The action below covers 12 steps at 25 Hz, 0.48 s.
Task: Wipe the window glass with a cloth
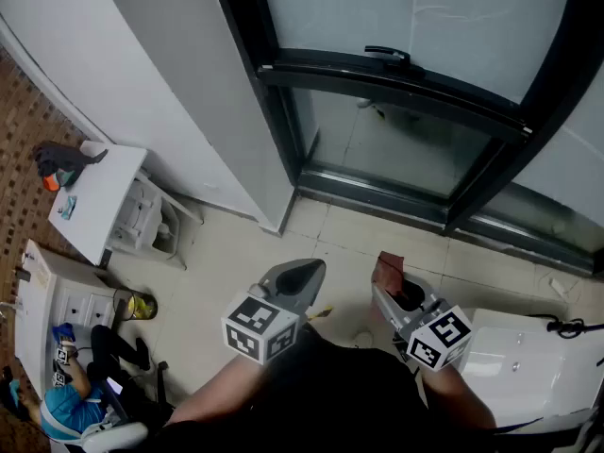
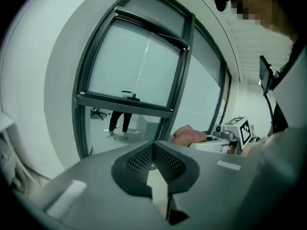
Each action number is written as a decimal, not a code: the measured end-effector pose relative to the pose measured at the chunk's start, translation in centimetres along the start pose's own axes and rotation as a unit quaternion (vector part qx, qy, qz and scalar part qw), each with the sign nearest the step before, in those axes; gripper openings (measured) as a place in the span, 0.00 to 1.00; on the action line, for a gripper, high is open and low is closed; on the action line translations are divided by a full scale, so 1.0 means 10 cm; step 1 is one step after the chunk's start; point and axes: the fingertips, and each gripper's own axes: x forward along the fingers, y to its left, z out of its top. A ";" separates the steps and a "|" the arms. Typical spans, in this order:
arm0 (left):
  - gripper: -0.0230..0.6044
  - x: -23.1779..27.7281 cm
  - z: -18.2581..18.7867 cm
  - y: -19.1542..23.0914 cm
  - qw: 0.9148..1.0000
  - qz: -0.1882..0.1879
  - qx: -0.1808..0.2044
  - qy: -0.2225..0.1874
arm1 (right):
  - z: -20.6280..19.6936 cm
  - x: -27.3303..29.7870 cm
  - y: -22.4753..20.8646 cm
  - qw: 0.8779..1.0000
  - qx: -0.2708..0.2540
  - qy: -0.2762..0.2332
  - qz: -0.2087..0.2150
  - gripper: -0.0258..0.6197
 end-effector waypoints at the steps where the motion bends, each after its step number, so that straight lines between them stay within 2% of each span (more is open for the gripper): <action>1: 0.06 -0.04 -0.05 0.00 1.000 0.002 0.000 0.006 | 0.00 0.03 0.01 1.000 -0.001 0.001 0.004 0.16; 7: 0.06 -0.19 -0.18 0.38 0.999 0.030 -0.019 0.019 | 0.03 0.38 0.09 1.000 -0.008 0.010 0.023 0.16; 12: 0.06 -0.08 -0.09 0.89 0.999 0.021 -0.025 0.008 | -0.02 0.88 0.02 0.999 -0.010 0.042 0.016 0.16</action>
